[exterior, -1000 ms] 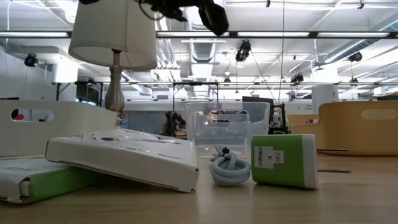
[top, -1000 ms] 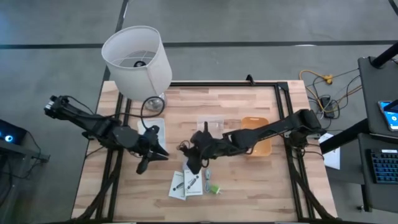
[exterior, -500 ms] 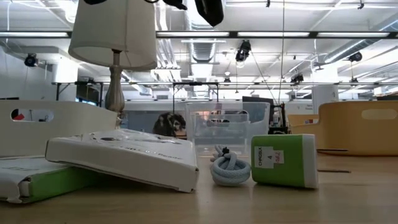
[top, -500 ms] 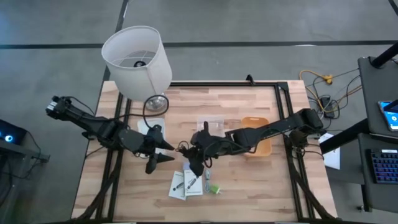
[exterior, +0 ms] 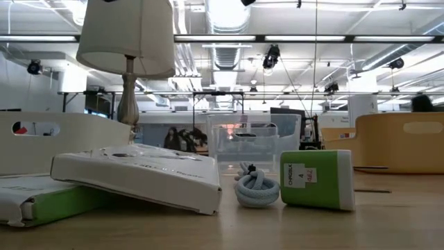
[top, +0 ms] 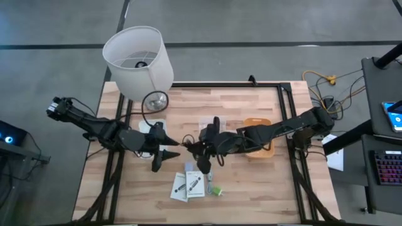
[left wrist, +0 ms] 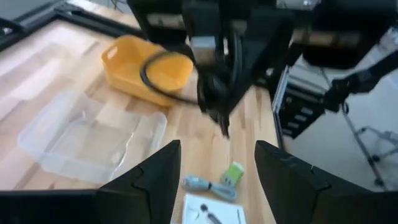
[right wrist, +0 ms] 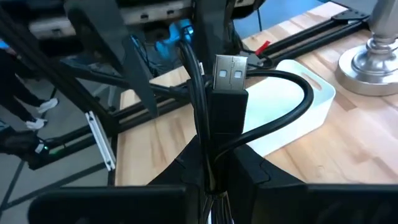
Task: Pick and place items into bin
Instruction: Put the black charger cable into the white bin
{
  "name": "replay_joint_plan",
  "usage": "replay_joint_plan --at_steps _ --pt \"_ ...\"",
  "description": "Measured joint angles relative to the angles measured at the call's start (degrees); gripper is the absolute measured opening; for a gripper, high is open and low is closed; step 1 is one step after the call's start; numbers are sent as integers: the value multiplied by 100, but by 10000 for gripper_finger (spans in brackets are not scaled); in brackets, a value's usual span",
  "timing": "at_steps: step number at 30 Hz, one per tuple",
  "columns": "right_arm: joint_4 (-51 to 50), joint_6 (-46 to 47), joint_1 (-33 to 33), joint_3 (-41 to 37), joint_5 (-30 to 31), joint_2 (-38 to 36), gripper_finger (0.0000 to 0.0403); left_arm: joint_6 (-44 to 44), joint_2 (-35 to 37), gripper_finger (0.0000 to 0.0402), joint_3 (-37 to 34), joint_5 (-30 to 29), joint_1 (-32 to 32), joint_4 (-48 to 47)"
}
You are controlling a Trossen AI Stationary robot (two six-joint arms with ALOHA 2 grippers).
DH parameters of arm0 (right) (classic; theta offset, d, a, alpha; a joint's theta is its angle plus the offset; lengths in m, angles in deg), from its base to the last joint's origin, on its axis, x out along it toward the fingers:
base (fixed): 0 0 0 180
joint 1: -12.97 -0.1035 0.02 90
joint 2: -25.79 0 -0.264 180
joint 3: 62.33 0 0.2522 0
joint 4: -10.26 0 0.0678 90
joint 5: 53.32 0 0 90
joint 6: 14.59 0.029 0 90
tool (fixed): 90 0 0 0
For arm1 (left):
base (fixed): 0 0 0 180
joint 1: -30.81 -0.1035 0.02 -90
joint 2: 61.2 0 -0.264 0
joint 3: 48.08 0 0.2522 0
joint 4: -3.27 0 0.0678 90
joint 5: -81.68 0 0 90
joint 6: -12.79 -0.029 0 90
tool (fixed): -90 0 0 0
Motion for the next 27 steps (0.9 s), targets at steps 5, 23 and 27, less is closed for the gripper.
replay_joint_plan --at_steps 5,23,27 --pt "242 -133 -1 -2 -140 27 29 -2 -136 190 -1 -111 -29 83" --pt "297 -524 2 -7 -302 79 29 -447 -323 185 -11 -239 -153 1082" --pt "285 -524 2 -7 -337 79 29 -472 -332 159 -16 -236 -168 1085"
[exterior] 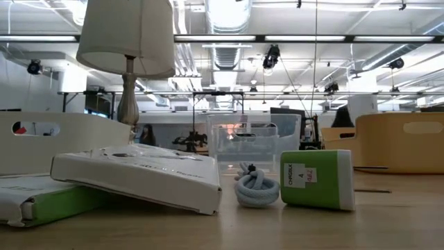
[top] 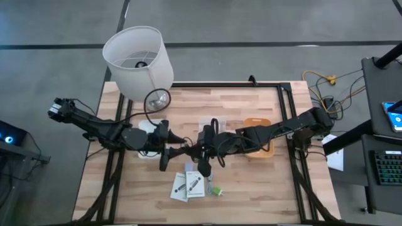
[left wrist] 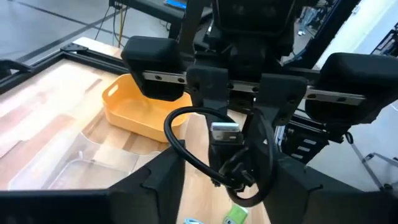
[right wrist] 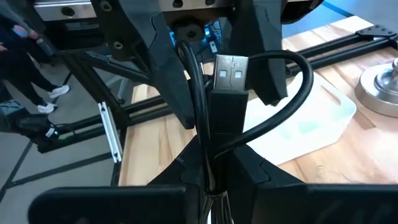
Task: Pick and place items into bin
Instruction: Put the black charger cable into the white bin
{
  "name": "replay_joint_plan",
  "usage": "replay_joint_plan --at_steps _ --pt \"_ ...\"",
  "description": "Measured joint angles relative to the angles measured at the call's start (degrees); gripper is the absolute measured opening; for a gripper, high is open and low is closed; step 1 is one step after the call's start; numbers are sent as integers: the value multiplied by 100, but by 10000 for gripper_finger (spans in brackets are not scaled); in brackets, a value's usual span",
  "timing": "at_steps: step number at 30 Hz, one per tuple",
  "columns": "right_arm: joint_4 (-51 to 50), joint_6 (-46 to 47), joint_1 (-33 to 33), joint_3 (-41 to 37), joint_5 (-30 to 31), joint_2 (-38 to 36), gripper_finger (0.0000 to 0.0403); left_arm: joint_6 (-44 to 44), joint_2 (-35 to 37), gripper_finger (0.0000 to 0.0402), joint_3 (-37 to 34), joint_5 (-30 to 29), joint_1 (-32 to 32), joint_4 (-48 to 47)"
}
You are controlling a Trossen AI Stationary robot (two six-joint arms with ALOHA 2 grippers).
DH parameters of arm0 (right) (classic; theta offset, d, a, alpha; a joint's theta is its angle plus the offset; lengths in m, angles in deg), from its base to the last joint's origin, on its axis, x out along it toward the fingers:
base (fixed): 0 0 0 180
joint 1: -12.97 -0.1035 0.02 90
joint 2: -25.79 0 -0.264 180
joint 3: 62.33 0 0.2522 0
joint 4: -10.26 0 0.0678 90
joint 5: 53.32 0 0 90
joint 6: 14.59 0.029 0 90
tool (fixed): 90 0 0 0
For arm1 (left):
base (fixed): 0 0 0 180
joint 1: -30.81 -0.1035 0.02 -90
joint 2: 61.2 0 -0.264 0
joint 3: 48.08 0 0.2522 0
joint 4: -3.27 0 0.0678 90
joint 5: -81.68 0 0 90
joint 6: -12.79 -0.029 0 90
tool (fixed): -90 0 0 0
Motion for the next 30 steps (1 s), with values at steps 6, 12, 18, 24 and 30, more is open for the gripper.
replay_joint_plan --at_steps 6,12,18,24,30 --pt "-8 0 9 0 0 0 56 -264 0 76 -6 45 0 35" --pt "-50 73 2 -2 -4 -2 82 -407 0 17 -5 141 0 17" --pt "-540 337 -5 -2 -15 -109 101 -594 1 17 11 -7 -1 -64" --pt "-1686 696 -21 -2 114 -370 120 -678 136 17 44 -219 -9 -656" --pt "-3540 1275 -108 -2 936 -801 138 -13 326 17 183 -254 -6 -2598"
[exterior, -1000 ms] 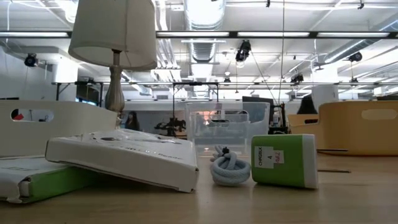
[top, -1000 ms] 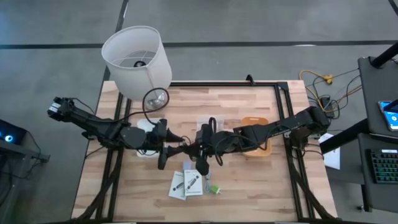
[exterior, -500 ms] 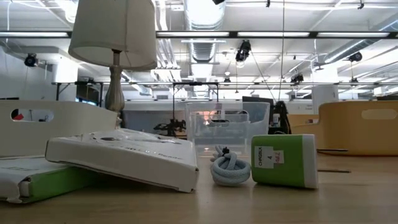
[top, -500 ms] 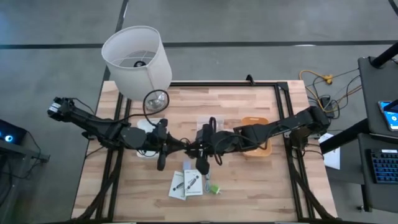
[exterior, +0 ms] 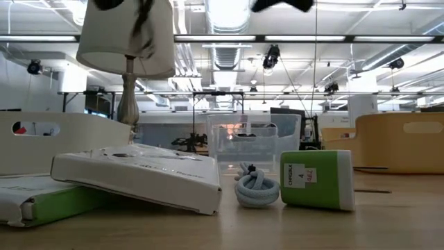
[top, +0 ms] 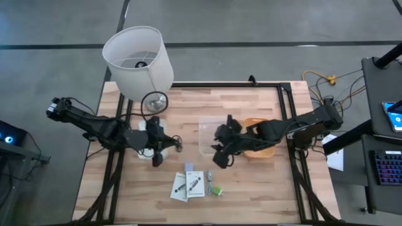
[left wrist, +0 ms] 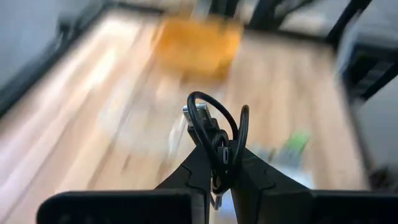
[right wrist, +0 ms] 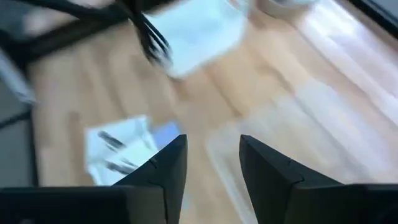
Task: Pick and place items into bin
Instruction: Put the black charger cable into the white bin, then put the light blue charger adapter into the transparent bin
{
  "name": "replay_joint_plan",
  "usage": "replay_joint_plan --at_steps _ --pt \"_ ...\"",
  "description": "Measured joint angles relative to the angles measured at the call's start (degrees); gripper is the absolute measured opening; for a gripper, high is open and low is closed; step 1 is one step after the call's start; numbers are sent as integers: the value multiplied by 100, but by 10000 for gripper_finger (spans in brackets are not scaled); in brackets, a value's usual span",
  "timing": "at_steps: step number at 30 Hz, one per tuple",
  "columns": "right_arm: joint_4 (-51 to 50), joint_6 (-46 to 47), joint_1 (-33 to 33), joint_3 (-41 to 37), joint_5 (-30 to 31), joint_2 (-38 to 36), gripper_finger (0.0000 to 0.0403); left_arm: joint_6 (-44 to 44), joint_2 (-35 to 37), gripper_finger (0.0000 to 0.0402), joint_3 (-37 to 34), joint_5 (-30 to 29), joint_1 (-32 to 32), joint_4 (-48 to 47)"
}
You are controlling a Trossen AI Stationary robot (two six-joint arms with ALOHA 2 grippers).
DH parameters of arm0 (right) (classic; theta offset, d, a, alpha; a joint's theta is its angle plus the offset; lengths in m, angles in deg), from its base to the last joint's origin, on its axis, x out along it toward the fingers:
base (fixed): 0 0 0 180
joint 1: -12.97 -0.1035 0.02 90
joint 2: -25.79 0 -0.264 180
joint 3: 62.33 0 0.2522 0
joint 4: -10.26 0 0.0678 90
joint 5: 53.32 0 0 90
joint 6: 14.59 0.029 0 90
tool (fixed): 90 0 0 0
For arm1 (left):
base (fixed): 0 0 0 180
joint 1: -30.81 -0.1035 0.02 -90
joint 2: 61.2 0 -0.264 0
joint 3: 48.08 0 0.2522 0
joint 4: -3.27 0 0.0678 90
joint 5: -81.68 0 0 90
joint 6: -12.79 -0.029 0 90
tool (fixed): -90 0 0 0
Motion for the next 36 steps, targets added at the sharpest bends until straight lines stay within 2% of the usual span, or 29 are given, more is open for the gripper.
replay_joint_plan --at_steps 6,16,21,28,31,34,36 --pt "-492 277 -17 -35 459 -296 146 1073 -38 17 52 89 68 -2149" --pt "-445 323 -17 -44 616 -186 140 1644 -682 25 -129 108 72 -3413" --pt "-432 426 -35 -44 596 -137 147 2286 -1186 83 -230 174 75 -3869" --pt "-395 428 -60 -50 565 -141 150 2337 -1370 176 -88 344 76 -3841" --pt "-376 424 -56 -50 223 -137 151 2333 -1260 202 76 391 76 -3863" --pt "-304 144 -60 -62 -490 -135 149 2175 -1031 210 434 583 90 -3700" --pt "-141 -103 -69 -76 -1064 -135 147 1821 -836 210 692 705 137 -3213"
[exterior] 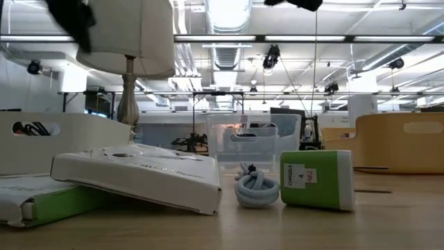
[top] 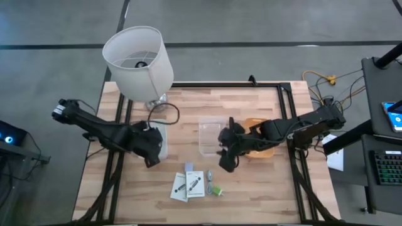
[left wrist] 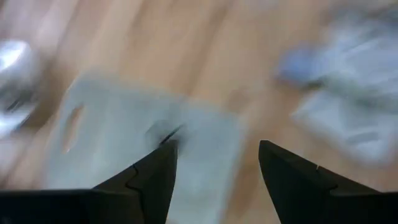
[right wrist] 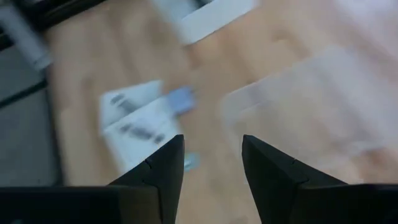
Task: Pick and place items into bin
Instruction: Put the light blue charger adapter into the transparent bin
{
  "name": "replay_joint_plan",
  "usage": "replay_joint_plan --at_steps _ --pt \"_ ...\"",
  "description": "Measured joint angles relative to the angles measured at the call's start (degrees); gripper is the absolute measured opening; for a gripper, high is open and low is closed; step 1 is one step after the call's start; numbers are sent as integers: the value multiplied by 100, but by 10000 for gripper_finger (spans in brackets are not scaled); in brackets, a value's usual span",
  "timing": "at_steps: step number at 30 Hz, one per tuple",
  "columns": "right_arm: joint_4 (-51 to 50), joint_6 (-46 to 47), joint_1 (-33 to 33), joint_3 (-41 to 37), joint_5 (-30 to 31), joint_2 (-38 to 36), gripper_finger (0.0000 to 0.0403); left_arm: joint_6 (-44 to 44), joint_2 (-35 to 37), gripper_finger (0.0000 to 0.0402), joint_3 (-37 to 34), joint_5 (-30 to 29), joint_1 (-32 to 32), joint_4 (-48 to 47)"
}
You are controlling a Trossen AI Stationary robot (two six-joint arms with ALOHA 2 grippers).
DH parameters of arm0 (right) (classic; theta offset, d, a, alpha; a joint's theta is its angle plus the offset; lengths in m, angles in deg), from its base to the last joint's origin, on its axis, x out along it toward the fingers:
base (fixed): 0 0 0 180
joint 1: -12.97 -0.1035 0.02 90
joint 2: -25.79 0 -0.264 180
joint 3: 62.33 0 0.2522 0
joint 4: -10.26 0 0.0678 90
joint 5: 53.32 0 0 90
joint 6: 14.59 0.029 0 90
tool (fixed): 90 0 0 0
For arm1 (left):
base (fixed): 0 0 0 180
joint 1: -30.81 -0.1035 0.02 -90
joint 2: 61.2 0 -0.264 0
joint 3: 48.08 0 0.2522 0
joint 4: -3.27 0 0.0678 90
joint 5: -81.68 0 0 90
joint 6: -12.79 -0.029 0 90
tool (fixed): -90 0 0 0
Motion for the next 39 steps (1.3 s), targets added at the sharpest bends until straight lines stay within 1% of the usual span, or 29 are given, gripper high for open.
replay_joint_plan --at_steps 3,5,7,8,10,13,16,18,22,24,28,31,32,34,37,39 --pt "521 -344 2 -4 -1108 -25 141 -411 356 205 247 155 35 1067" --pt "1100 -472 8 -4 -1895 -106 136 -716 583 201 312 213 46 1879" --pt "1694 -492 17 -2 -2542 -182 130 -992 780 197 319 219 61 2549" --pt "1964 -492 22 0 -2772 -228 127 -1102 872 196 312 221 62 2826" --pt "2289 -480 22 0 -2933 -285 121 -1239 1003 192 292 223 64 3210" --pt "2386 -440 29 0 -2947 -359 114 -1333 1091 189 259 225 64 3308" --pt "2237 -267 31 0 -2866 -382 109 -1338 1051 189 192 242 63 3272" --pt "1975 -39 23 0 -2860 -347 107 -1415 948 189 191 297 64 3280" --pt "1141 385 -81 -1 -2828 -117 109 -1641 650 189 189 382 68 3215" --pt "817 490 -180 -9 -2818 69 111 -1656 505 189 188 537 67 3146" --pt "507 502 -392 -10 -2426 442 113 -1888 107 189 184 686 71 2818" --pt "281 496 -504 -11 -2130 632 113 -1888 -105 189 182 907 90 2607" --pt "214 501 -540 -11 -2051 659 114 -1837 -170 189 182 958 90 2538" --pt "108 564 -602 -13 -1893 665 113 -1401 -321 189 182 1025 94 2359" --pt "-362 881 -715 -13 -1491 554 111 -380 -551 189 182 1073 19 2083" --pt "-800 1169 -820 -13 -1087 474 109 251 -657 189 182 1060 5 2047"
